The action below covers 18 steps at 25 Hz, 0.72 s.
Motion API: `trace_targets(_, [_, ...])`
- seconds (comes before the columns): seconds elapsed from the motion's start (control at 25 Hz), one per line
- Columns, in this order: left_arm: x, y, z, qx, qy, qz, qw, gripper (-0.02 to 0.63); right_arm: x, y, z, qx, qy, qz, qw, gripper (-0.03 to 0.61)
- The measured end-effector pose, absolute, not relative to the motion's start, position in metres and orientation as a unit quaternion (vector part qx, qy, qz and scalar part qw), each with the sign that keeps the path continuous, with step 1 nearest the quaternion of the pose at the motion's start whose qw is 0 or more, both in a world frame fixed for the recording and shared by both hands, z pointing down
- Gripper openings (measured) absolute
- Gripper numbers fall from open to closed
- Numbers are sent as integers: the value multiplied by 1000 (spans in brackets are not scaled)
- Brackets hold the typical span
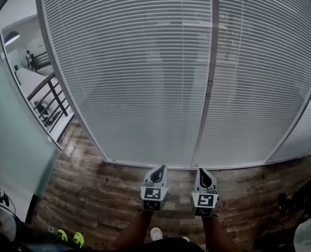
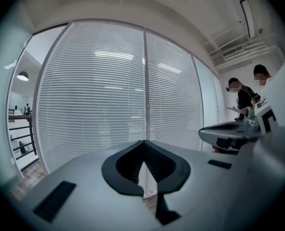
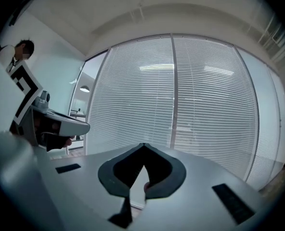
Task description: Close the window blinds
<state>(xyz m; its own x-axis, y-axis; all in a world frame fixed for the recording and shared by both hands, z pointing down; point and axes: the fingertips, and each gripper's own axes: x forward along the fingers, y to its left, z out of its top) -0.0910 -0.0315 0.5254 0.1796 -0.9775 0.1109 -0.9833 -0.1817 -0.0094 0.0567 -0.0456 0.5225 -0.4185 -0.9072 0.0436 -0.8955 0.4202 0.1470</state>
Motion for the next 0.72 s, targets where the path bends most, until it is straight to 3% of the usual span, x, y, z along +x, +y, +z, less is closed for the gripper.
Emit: trace_targets(0.72, [-81,-10,516,757,-651,44,22,2,48,-37,510,515,-853,-75,51,2])
